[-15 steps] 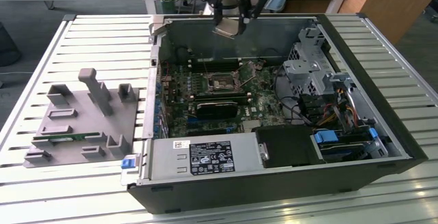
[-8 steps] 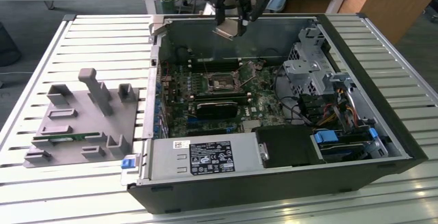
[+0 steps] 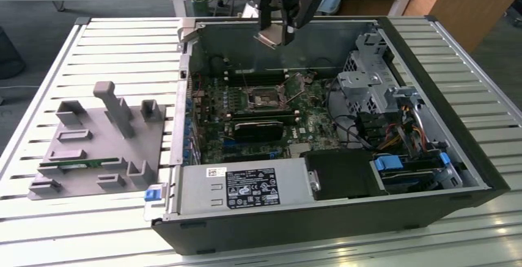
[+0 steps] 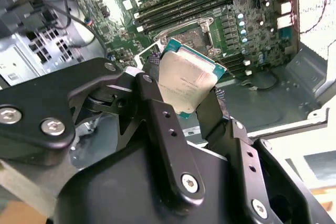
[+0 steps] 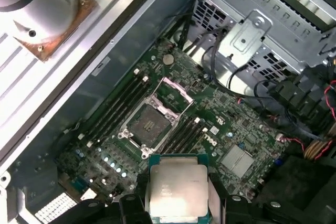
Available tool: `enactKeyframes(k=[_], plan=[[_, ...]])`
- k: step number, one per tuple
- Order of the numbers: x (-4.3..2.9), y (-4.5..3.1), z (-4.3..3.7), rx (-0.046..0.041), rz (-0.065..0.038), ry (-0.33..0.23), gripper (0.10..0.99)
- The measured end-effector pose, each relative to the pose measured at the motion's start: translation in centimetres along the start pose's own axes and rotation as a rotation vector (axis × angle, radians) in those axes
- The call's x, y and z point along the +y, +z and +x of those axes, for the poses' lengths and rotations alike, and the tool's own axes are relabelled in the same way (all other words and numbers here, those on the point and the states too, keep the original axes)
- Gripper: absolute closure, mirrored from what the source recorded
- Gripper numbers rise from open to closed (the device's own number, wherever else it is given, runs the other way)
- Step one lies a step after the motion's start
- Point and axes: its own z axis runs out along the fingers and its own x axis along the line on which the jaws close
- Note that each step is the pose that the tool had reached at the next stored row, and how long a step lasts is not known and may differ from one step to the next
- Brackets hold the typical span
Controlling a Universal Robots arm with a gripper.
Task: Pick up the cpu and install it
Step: 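Place the cpu into insertion slot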
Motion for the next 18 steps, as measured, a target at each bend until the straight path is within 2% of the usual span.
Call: enactKeyframes(k=[6,18], plan=[[-0.01,0.10,0.00,-0.0096,0.001,0.104,0.553],[-0.02,0.28,0.00,-0.0257,0.001,0.279,0.553]])
